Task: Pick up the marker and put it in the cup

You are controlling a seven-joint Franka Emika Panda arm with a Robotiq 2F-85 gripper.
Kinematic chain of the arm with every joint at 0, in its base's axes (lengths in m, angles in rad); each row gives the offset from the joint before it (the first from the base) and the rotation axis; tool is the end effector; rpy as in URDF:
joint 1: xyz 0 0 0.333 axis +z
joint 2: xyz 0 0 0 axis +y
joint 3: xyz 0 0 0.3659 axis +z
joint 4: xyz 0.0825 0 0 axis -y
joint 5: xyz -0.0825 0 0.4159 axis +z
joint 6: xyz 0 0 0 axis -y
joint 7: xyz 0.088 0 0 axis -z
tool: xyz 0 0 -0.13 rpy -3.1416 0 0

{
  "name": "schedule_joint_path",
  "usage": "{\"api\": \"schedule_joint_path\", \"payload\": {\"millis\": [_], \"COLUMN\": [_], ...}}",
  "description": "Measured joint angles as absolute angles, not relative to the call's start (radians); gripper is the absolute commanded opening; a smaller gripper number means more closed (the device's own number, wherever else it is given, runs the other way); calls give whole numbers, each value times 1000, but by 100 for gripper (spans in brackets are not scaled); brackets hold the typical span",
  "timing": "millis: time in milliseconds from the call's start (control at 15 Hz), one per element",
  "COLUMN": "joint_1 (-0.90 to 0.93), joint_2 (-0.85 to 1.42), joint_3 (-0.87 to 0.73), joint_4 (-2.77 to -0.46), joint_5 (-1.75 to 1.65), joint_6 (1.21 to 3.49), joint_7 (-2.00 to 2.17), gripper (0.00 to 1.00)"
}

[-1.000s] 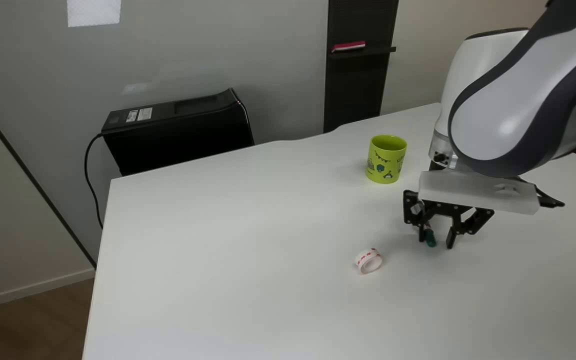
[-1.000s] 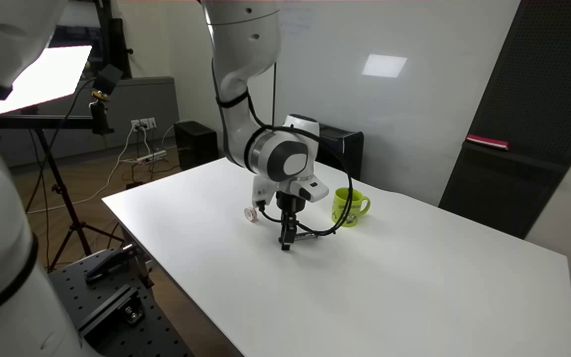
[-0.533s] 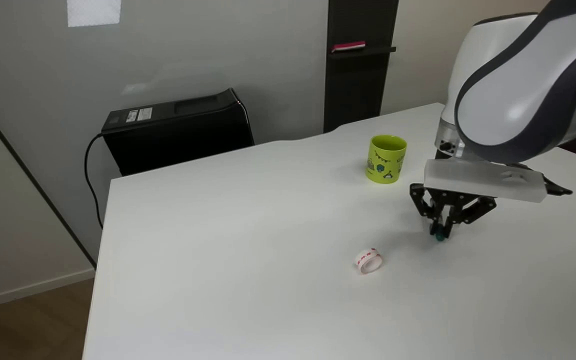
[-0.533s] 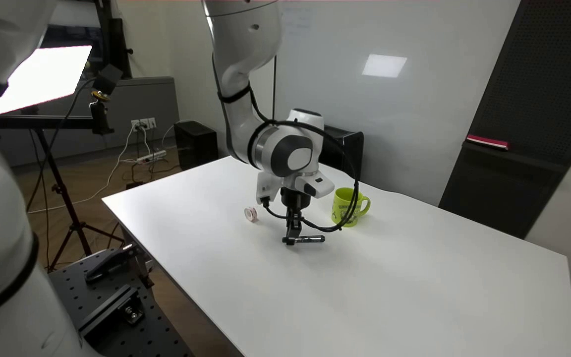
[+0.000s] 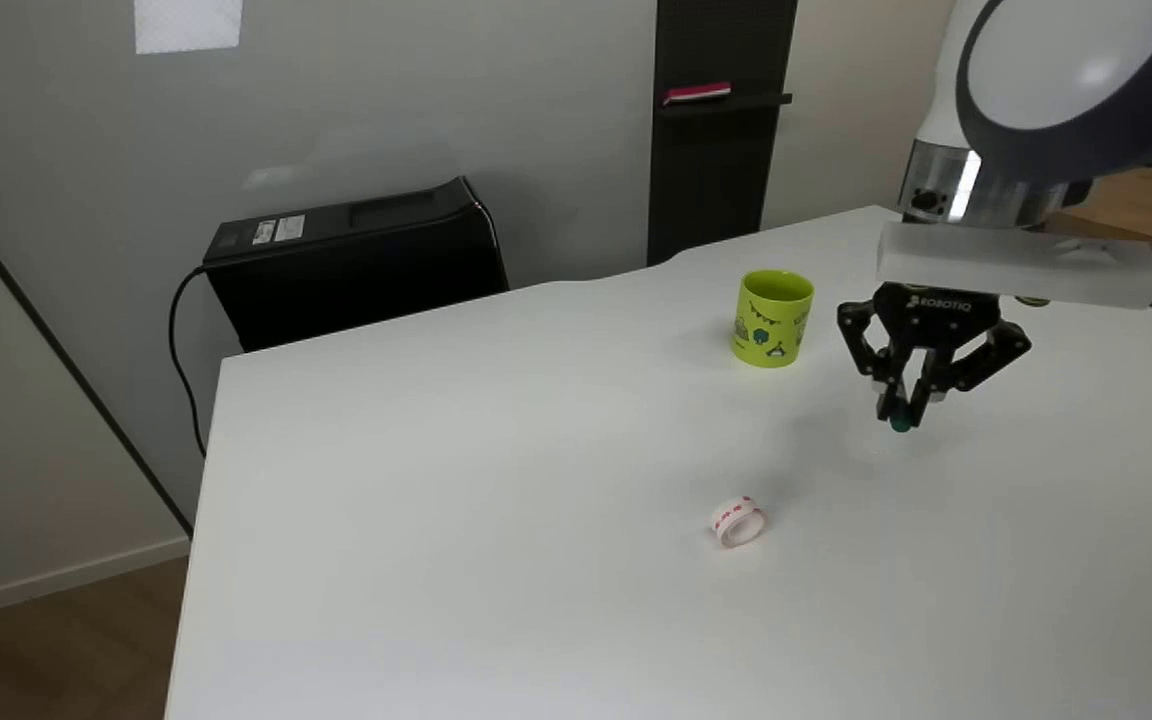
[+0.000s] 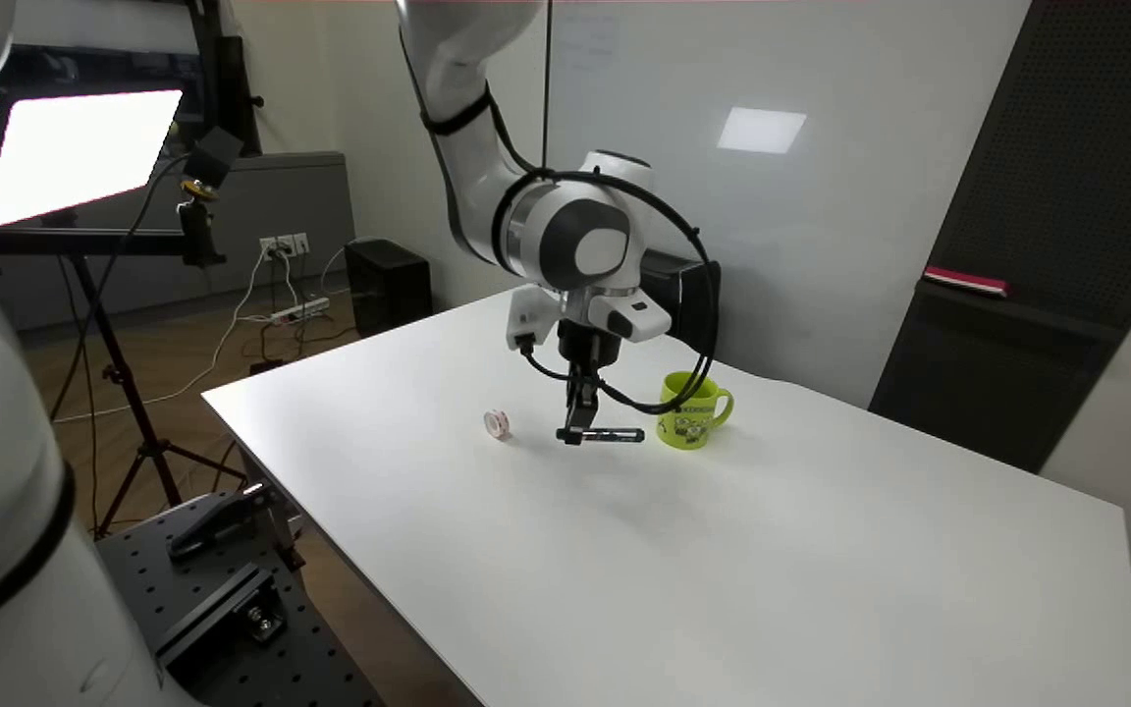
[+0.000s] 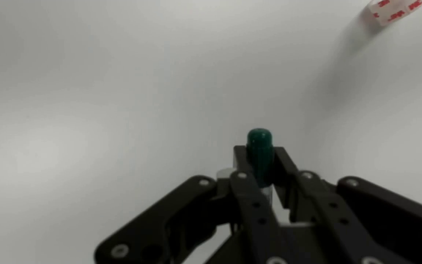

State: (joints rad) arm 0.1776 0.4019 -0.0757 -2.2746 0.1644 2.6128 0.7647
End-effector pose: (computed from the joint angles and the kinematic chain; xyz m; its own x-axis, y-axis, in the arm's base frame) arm 0.5564 0.0537 0.1681 0.6927 -0.7171 -0.0766 -0.7185 -0.6954 0.0121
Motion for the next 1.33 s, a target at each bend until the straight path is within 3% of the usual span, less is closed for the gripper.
{"api": "schedule_joint_path", "payload": {"millis": [667, 1333], "joint_1": [53, -75], "joint_2": [180, 183], "joint_3": [-30, -63], "joint_4": [-2293, -2178], "joint_5": [350, 438], "joint_6": [2366, 2173], "joint_7": [567, 363], "gripper": [3, 3]}}
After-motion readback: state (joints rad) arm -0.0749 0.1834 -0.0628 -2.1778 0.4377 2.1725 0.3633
